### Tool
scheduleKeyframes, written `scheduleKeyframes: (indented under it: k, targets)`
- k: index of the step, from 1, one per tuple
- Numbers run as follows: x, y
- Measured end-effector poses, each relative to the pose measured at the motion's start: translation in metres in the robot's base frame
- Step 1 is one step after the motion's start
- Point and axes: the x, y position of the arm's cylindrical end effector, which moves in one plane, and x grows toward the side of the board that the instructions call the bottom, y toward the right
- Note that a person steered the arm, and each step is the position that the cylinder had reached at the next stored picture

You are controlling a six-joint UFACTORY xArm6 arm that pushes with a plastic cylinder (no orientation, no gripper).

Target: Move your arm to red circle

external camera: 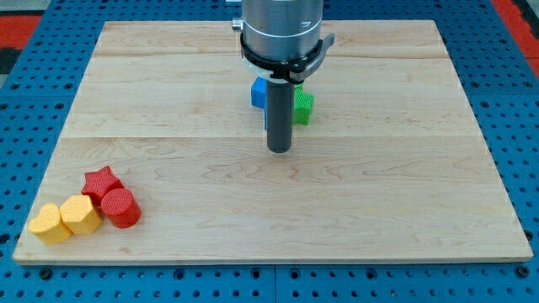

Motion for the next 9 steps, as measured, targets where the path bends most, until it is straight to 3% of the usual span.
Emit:
scheduleKeyframes:
  k: [3, 5, 6, 9]
  targets:
    - [0.017, 0.002]
    - [0.087, -0.022]
    - [0.122, -0.053]
    - [0.129, -0.159]
